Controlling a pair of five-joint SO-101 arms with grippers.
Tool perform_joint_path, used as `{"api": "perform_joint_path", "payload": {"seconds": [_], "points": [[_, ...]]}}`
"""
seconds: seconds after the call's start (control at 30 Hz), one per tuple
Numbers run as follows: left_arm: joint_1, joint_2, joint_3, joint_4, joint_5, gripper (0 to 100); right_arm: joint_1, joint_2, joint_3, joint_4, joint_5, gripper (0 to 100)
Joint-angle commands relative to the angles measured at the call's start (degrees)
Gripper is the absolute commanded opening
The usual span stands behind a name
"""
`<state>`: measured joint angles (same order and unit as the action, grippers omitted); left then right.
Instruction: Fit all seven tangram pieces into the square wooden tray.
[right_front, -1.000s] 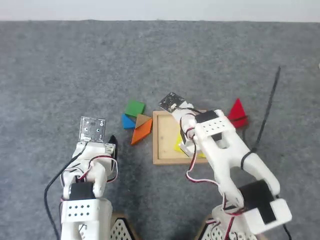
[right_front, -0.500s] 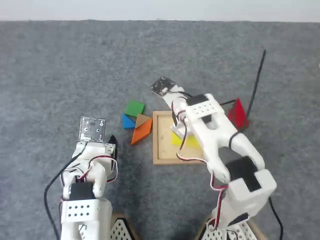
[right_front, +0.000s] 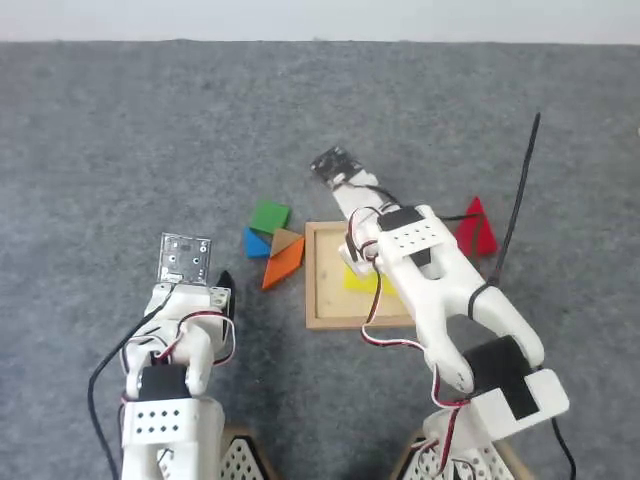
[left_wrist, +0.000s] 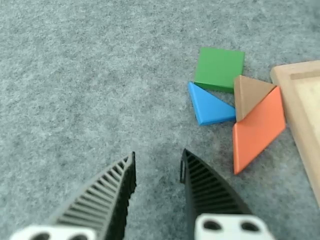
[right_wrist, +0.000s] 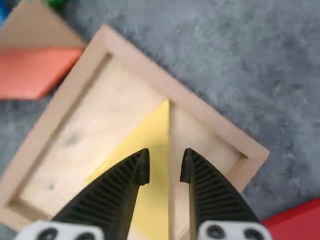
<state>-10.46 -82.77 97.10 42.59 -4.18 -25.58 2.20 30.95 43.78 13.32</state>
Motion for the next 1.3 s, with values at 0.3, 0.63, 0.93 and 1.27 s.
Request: {"api": "perform_joint_path", "payload": {"seconds": [0.3,0.63,0.93,1.27], "points": [[-0.1,-1.1,-0.3,0.4,-0.4,15,-3.0,7.7,-8.4,2.2,-18.2,9.1],[-0.1,-1.1,-0.3,0.4,-0.4,15,-14.1,8.0,-8.4,4.1,-7.6,9.1],[-0.1,-1.1,-0.3,0.4,-0.4,15,-9.6,-13.0,0.4,6.7,-7.2,9.1],[-0.1,-1.1,-0.3,0.4,-0.4,15,-8.7,-26.2,21.8,5.9,-3.9,9.1]]}}
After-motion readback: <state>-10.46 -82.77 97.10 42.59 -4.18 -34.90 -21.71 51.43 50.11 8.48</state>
